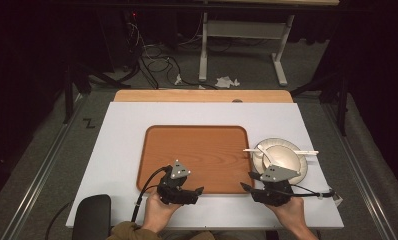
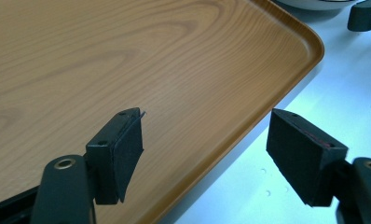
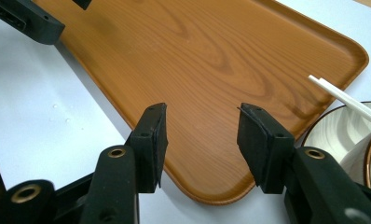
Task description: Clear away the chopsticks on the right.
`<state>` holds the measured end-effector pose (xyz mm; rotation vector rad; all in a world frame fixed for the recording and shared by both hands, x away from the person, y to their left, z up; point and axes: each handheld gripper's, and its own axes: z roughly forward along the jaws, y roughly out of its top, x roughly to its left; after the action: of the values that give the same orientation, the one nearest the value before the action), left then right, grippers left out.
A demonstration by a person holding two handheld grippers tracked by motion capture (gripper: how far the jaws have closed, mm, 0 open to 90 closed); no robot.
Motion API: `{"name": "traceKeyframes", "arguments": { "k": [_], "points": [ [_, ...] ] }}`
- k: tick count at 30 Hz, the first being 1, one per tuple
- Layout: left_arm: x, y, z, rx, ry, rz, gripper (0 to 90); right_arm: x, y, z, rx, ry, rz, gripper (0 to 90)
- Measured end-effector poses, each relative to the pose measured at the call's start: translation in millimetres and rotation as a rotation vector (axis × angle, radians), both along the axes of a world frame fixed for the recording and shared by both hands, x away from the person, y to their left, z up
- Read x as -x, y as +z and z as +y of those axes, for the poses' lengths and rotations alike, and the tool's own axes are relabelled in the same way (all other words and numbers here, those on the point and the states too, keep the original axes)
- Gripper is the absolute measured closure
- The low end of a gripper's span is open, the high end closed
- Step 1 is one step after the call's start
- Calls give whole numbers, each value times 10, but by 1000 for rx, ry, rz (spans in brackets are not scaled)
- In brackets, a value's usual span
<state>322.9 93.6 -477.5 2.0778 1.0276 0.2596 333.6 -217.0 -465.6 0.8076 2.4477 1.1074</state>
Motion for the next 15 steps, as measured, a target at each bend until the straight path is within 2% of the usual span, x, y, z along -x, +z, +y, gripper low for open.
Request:
{"name": "traceKeyframes", "arguments": {
  "k": [8, 15],
  "points": [
    [24, -4, -14, -14, -10, -5, 268, 10, 42, -49, -13, -8, -14, 531],
    [-1, -10, -22, -8, -9, 5, 268, 18, 139, -190, -29, -57, -44, 546]
  ]
}}
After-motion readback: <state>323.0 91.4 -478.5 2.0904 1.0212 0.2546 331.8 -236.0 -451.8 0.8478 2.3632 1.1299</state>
